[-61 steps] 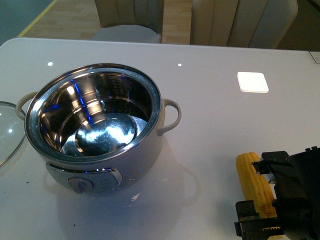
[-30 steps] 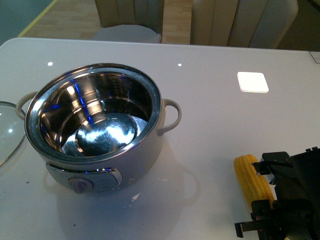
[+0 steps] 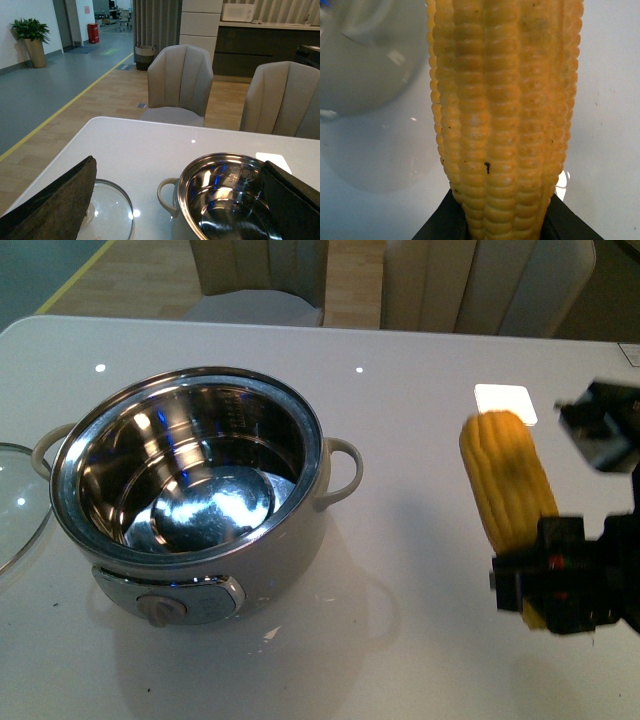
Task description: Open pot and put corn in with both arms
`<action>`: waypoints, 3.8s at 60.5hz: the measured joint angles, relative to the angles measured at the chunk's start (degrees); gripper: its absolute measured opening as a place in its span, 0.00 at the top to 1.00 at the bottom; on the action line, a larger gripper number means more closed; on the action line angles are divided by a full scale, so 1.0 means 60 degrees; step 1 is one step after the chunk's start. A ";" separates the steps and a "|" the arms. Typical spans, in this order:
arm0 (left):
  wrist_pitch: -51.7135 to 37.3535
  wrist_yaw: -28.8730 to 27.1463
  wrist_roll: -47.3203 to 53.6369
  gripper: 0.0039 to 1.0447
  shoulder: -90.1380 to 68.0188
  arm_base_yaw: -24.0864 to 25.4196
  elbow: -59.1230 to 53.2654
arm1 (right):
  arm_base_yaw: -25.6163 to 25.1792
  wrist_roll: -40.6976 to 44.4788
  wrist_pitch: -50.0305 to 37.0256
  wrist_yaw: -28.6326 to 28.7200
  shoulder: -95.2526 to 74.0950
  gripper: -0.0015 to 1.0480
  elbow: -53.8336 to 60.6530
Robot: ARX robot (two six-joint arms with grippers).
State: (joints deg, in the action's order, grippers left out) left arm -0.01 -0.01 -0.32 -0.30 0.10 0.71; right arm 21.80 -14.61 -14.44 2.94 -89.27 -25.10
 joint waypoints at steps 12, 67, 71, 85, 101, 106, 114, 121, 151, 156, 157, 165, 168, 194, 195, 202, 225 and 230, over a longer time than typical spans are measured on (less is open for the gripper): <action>0.0000 0.0000 0.0000 0.06 0.0000 0.0000 0.0004 | 0.0372 -0.0583 0.0827 0.0302 0.1107 0.82 -0.1166; 0.0000 0.0000 0.0004 0.06 0.0000 0.0000 0.0000 | 0.2477 -0.3483 0.1956 0.0546 -0.3038 0.85 -0.6481; 0.0000 0.0000 0.0004 0.06 0.0000 0.0000 0.0000 | 0.2648 -0.3625 0.2135 0.0546 -0.3421 0.85 -0.6830; 0.0000 0.0000 0.0004 0.06 0.0000 0.0000 0.0004 | 0.3118 -0.3861 0.2805 0.0637 -0.4572 0.85 -0.7974; 0.0000 0.0000 0.0004 0.06 0.0000 0.0000 0.0000 | 0.3187 -0.3927 0.3657 0.0503 -0.5796 0.85 -0.9253; 0.0000 0.0000 0.0004 0.06 0.0000 0.0000 0.0000 | 0.3187 -0.3923 0.3770 0.0437 -0.5985 0.85 -0.9446; 0.0000 0.0000 0.0004 0.06 0.0000 0.0000 0.0000 | 0.3206 -0.3883 0.3927 0.0266 -0.6109 0.84 -0.9504; 0.0000 0.0000 0.0004 0.06 0.0000 0.0000 0.0000 | 0.3238 -0.3876 0.3931 0.0208 -0.6135 0.67 -0.9486; 0.0000 0.0000 0.0007 0.06 0.0000 0.0000 0.0000 | 0.2849 -0.4160 0.2856 0.0295 -0.4011 0.09 -0.7559; 0.0000 0.0000 0.0004 0.06 0.0000 0.0000 0.0000 | 0.2739 -0.4120 0.2612 0.0157 -0.3173 0.08 -0.6947; 0.0000 0.0000 0.0004 0.06 0.0000 0.0000 0.0000 | 0.2707 -0.4073 0.2616 0.0040 -0.2889 0.08 -0.6757; 0.0000 0.0000 0.0004 0.06 0.0000 0.0000 0.0000 | 0.2393 -0.3825 0.2586 -0.0332 -0.1439 0.08 -0.5818; 0.0000 0.0000 0.0004 0.06 0.0000 0.0000 0.0004 | 0.2146 -0.3697 0.2586 -0.0517 -0.0656 0.08 -0.5340; 0.0000 0.0000 0.0004 0.06 0.0000 0.0000 0.0000 | -0.0576 -0.1268 0.4481 -0.1428 0.6036 0.08 -0.1086; 0.0000 0.0000 0.0007 0.06 0.0000 0.0000 0.0000 | -0.0656 -0.1257 0.4539 -0.1432 0.6175 0.08 -0.1009; 0.0000 0.0000 0.0004 0.06 0.0000 0.0000 0.0000 | -0.1461 0.1100 -0.0532 -0.2557 0.8029 0.30 0.1632; 0.0000 0.0004 0.0007 0.06 0.0000 0.0000 0.0000 | -0.3217 0.2379 -0.1381 -0.0670 1.0204 0.98 0.3388; 0.0000 -0.0004 0.0007 0.06 0.0000 0.0000 0.0000 | -0.3574 0.2379 -0.1166 -0.0572 1.0582 0.98 0.3526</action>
State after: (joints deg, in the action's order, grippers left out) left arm -0.01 -0.03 -0.27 -0.30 0.10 0.71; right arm 0.36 -0.34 -21.43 -0.49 -25.78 -3.95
